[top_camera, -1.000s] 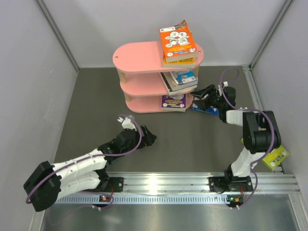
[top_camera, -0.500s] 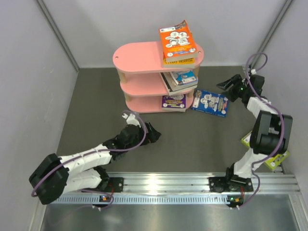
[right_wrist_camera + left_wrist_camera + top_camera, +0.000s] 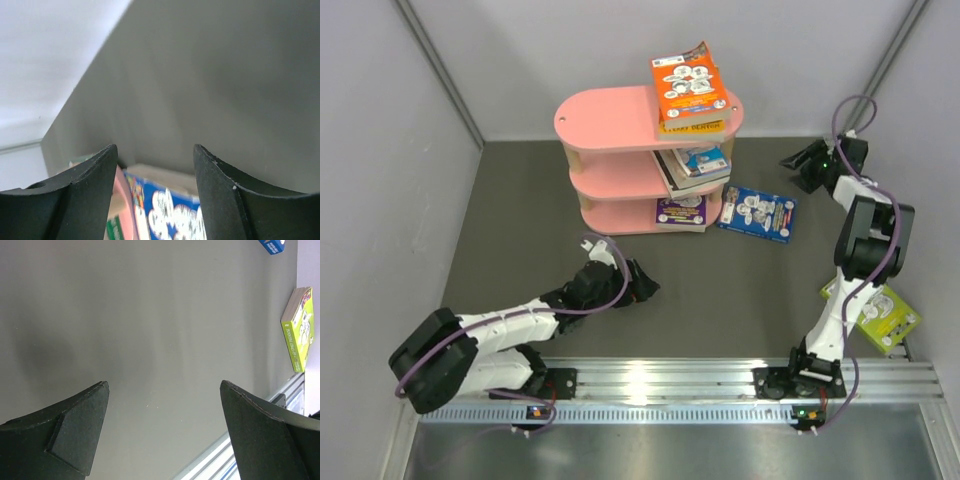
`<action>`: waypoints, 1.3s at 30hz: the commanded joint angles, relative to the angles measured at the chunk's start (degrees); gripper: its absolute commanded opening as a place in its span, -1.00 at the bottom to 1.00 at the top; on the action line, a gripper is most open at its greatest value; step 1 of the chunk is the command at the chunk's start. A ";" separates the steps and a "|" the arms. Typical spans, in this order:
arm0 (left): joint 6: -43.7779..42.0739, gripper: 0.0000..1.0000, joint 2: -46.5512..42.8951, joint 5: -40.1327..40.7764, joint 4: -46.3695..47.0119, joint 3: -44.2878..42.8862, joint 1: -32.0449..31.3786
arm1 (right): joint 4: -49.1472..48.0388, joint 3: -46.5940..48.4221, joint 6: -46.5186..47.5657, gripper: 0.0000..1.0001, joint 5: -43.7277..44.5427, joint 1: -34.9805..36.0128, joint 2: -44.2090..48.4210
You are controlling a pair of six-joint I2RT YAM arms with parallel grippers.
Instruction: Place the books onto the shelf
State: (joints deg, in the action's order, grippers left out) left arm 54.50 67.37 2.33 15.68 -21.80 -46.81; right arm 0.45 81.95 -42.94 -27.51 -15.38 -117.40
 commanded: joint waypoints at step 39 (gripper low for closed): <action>7.99 0.90 -17.98 0.04 0.31 13.10 -4.07 | 32.50 -43.46 2.93 0.42 27.32 37.79 59.49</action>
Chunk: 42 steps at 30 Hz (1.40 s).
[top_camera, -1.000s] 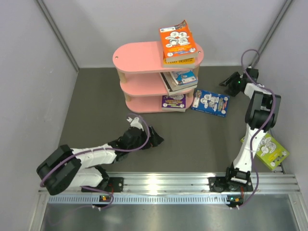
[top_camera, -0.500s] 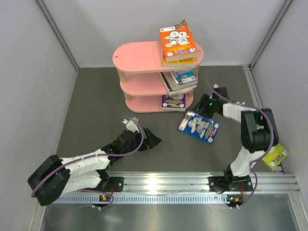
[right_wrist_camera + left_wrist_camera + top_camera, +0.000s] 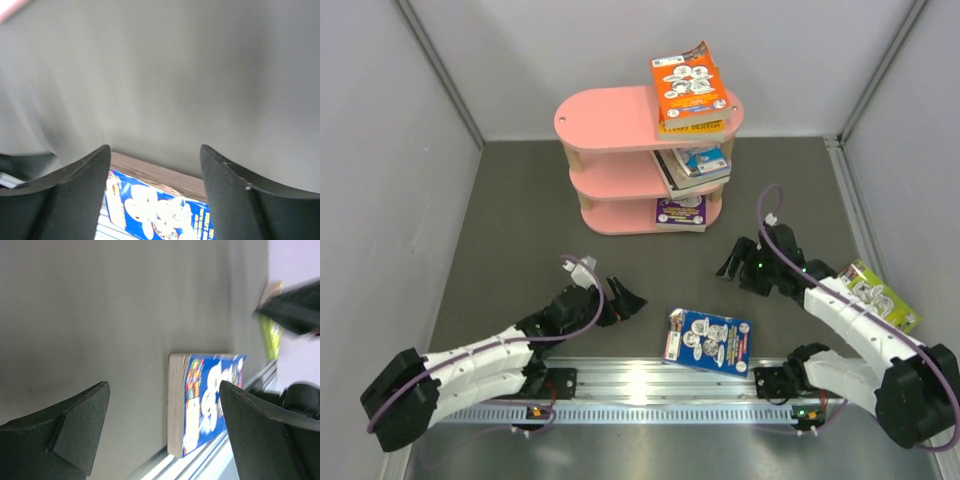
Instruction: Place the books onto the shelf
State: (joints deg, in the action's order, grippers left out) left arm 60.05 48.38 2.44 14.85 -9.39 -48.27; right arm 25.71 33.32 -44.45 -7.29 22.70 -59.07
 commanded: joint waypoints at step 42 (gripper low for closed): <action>5.97 0.81 38.19 16.73 -18.55 -29.20 -22.33 | -7.88 -15.83 -1.95 0.43 -10.20 10.25 -1.68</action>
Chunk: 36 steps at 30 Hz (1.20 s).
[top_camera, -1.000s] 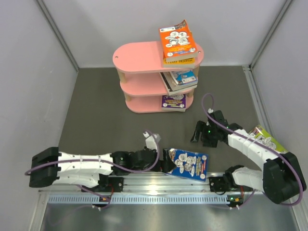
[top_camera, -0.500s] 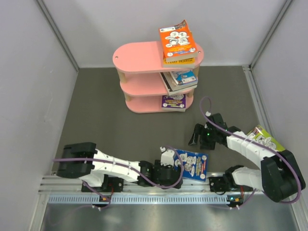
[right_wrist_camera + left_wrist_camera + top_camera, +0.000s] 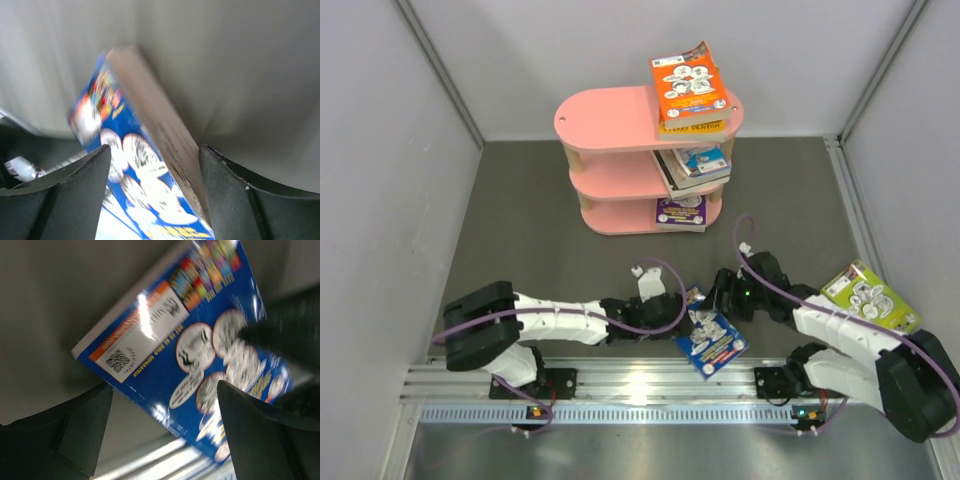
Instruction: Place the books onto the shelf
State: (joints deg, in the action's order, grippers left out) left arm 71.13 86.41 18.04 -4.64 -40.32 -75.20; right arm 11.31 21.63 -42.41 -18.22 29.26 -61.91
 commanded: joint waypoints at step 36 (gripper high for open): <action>7.79 0.80 4.44 -8.37 40.98 21.23 3.22 | -1.54 -13.28 -12.51 0.48 3.46 12.66 1.01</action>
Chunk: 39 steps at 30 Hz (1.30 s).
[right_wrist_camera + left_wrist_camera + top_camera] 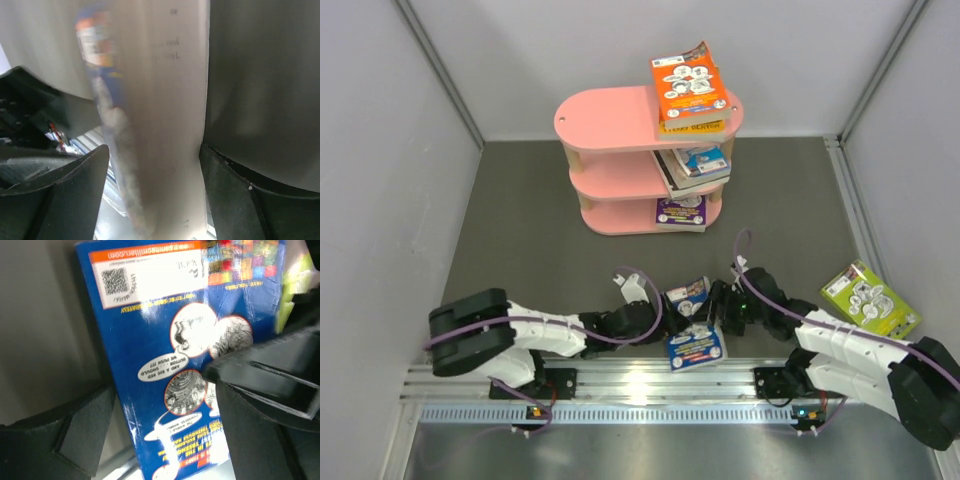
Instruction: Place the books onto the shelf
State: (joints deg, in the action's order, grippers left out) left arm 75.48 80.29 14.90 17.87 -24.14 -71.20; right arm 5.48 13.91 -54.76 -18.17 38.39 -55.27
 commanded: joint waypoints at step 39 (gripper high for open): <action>-0.86 0.73 -9.01 3.73 -0.12 0.50 -0.43 | -21.80 -5.82 -28.54 -1.00 -4.85 3.88 16.95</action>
State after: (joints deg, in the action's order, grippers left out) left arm 74.22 71.53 17.10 15.14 -21.65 -71.07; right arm 2.44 8.36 -75.94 -16.97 41.52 -37.67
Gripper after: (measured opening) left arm 0.866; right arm 0.383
